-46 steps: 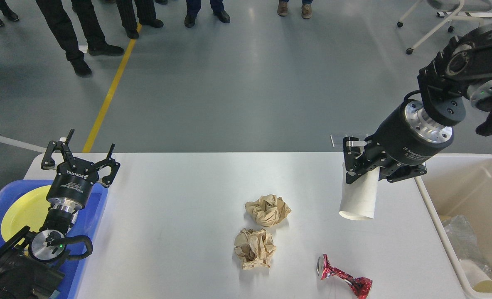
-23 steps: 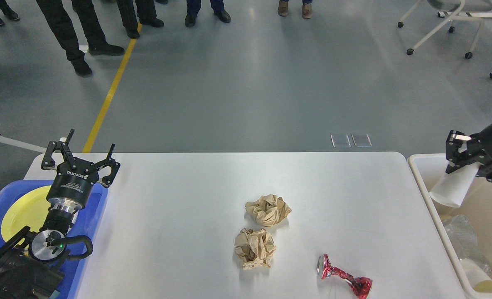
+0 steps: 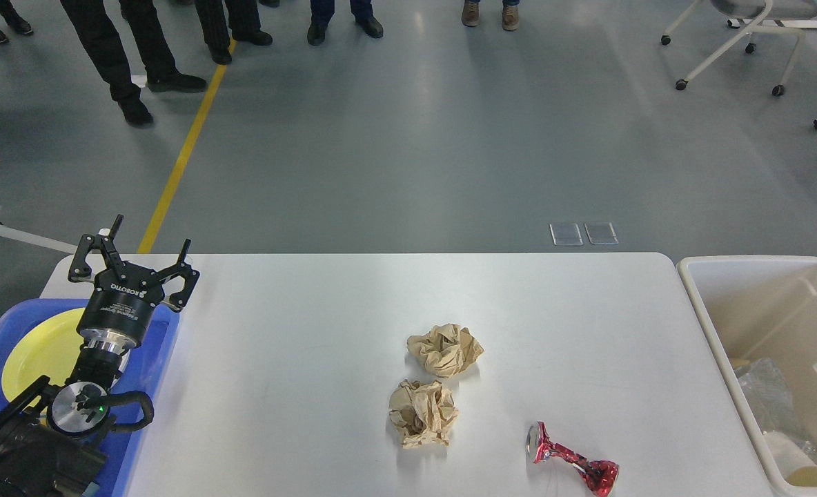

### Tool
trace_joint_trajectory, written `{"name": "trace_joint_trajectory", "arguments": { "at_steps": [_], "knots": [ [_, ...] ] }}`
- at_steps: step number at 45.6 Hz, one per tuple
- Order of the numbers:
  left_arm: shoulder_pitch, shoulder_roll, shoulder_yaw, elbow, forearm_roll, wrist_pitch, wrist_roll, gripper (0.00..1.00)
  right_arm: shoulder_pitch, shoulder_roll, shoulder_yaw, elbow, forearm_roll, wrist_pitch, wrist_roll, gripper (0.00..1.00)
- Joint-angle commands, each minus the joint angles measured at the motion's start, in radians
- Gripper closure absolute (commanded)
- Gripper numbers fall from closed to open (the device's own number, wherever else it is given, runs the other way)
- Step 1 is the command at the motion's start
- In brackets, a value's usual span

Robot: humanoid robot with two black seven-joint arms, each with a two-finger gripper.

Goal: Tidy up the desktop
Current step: 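Lower the paper cup into the bin and release it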

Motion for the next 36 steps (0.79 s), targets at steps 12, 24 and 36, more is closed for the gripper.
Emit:
{"name": "trace_joint_trajectory", "arguments": {
  "at_steps": [12, 24, 36],
  "knots": [
    [0.0, 0.0, 0.0, 0.0, 0.0, 0.0, 0.0, 0.04, -0.464, 0.248, 0.192, -0.335, 0.019, -0.355, -0.009, 0.76],
    [0.0, 0.0, 0.0, 0.0, 0.0, 0.0, 0.0, 0.04, -0.593, 0.355, 0.223, -0.462, 0.019, -0.438, -0.009, 0.77],
    [0.0, 0.0, 0.0, 0.0, 0.0, 0.0, 0.0, 0.04, -0.619, 0.381, 0.25, -0.471, 0.019, -0.441, -0.009, 0.77]
  ]
}}
